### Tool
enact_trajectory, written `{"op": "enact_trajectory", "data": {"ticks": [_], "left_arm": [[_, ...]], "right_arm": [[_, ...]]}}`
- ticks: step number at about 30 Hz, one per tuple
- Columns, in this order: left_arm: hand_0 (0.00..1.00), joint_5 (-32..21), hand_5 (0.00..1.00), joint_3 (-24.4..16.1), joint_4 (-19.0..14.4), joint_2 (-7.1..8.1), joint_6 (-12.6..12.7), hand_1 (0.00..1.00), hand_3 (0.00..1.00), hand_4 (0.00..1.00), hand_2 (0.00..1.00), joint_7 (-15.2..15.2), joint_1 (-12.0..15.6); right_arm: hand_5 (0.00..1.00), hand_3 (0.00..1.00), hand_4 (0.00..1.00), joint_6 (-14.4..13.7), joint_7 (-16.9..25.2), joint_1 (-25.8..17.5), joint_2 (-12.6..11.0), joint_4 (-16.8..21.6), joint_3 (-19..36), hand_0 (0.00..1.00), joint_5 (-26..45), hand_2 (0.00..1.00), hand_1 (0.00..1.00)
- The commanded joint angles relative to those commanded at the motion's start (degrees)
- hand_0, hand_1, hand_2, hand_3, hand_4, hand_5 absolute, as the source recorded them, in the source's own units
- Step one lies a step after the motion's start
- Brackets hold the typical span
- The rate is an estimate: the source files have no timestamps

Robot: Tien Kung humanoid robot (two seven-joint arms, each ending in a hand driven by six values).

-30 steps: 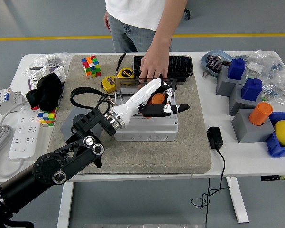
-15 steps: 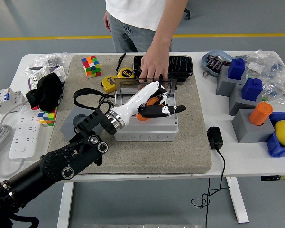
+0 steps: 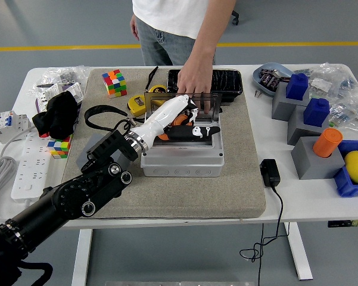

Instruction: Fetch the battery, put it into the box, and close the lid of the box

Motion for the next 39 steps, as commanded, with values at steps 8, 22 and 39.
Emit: {"op": "enact_trajectory", "data": {"ticks": [8, 22, 39], "left_arm": [[0.021, 3.88, 0.709, 0.01, 0.57, 0.00, 1.93, 0.002, 0.003, 0.972, 0.010, -1.32, 0.04], [0.037, 4.15, 0.730, 0.41, 0.55, 0.00, 2.55, 0.002, 0.028, 0.980, 0.035, -2.39, 0.06], [0.171, 3.79, 0.785, 0.45, 1.00, 0.00, 0.96, 0.170, 0.160, 0.993, 0.179, -2.47, 0.24]], "right_arm": [[0.998, 0.858, 0.998, -0.05, -0.03, -0.01, 0.03, 0.01, -0.36, 0.998, 0.24, 0.908, 0.995], [0.998, 0.858, 0.998, 0.07, -0.12, 0.10, -0.11, -0.01, -0.45, 0.998, 0.44, 0.903, 0.995], [0.998, 0.857, 0.998, 0.14, -0.10, 0.19, -0.20, -0.01, -0.37, 0.998, 0.46, 0.895, 0.994]]}}
